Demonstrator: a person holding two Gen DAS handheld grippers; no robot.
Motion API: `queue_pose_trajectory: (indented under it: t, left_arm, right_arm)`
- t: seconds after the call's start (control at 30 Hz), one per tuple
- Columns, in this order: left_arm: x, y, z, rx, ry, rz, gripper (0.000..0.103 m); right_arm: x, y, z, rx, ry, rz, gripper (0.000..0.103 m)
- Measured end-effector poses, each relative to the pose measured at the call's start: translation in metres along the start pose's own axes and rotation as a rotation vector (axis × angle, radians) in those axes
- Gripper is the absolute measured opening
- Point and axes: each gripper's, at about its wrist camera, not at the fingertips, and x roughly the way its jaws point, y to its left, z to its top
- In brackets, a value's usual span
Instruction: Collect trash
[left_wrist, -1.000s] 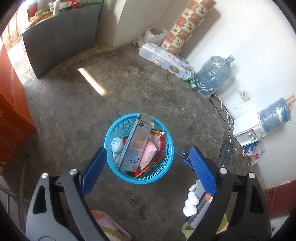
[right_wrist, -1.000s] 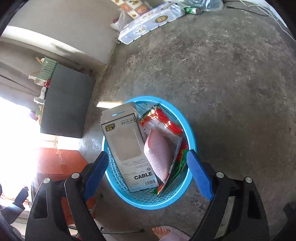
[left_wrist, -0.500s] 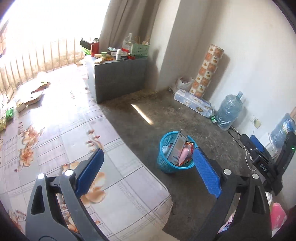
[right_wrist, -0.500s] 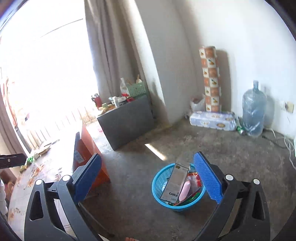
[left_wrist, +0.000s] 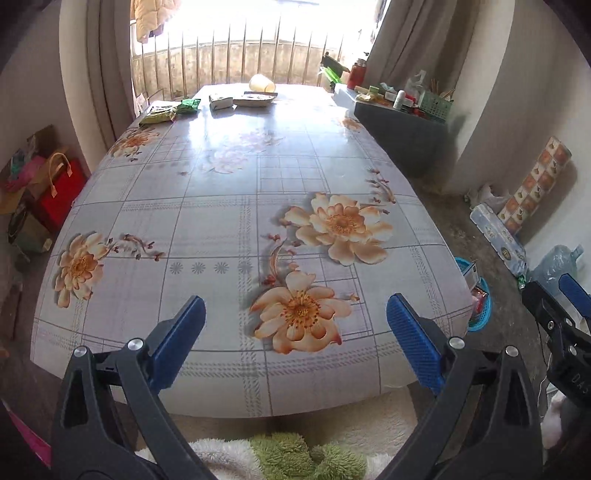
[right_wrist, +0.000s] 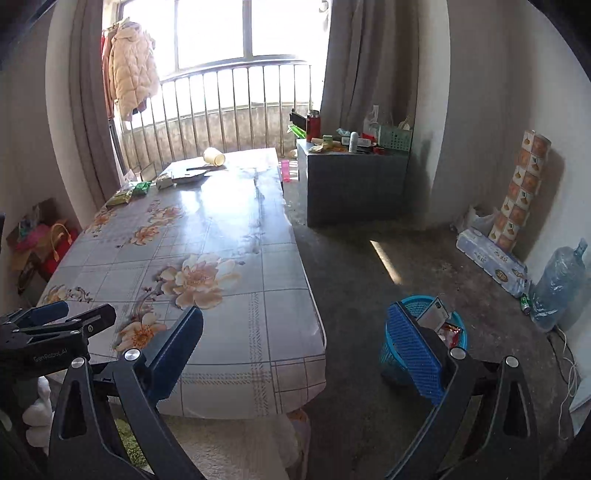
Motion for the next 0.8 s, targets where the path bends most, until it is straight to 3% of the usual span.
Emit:
queue_pose_trajectory:
  t: [0.13, 0.23, 0.8]
  left_arm:
    - [0.008, 0.005, -0.013, -0.014, 0.071, -0.008, 0.095]
    - [0.013, 0.003, -0.017, -0.027, 0.114, -0.023, 0.095]
    - [0.003, -0.005, -0.020, 0.031, 0.118, -0.012, 0.095]
  right_arm:
    - [0.014, 0.005, -0.015, 0.005, 0.152, 0.007, 0.097]
    - [0.014, 0.007, -0.026, 0.009, 0.204, 0.003, 0.097]
    - [0.020, 0.011, -0.020, -0.001, 0.225, 0.011, 0.097]
